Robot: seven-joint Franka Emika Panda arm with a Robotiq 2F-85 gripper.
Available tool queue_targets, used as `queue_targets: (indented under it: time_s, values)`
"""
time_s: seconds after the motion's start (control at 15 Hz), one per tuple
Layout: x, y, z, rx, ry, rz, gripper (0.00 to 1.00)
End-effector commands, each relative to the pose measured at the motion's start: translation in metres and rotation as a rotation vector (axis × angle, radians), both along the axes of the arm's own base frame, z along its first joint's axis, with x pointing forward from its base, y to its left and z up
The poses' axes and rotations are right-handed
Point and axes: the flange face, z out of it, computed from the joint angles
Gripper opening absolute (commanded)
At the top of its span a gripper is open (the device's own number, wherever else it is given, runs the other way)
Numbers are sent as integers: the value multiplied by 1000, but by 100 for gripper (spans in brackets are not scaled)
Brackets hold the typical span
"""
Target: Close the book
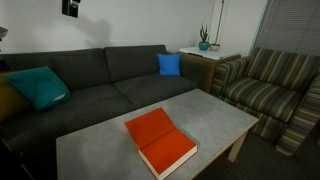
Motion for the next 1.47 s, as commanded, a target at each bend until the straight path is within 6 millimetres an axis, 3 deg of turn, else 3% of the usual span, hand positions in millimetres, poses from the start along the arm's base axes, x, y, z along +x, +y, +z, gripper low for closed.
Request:
queue_targets:
  time_s: [0.0,0.2,0.4,0.67,0.73,0.87,1.27,1.4]
  values:
    - [34,-14,-34,-32,-9,6,100]
    - [67,-31,-67,-46,33,17,100]
    - [90,-28,-97,-24,67,57,100]
    - [113,-10,-133,16,79,100,100]
    - [99,-19,-120,-5,82,71,100]
    - [102,-15,-130,-5,93,74,100]
    - [103,-16,-124,-5,84,72,100]
    - [105,-18,-131,-8,74,67,100]
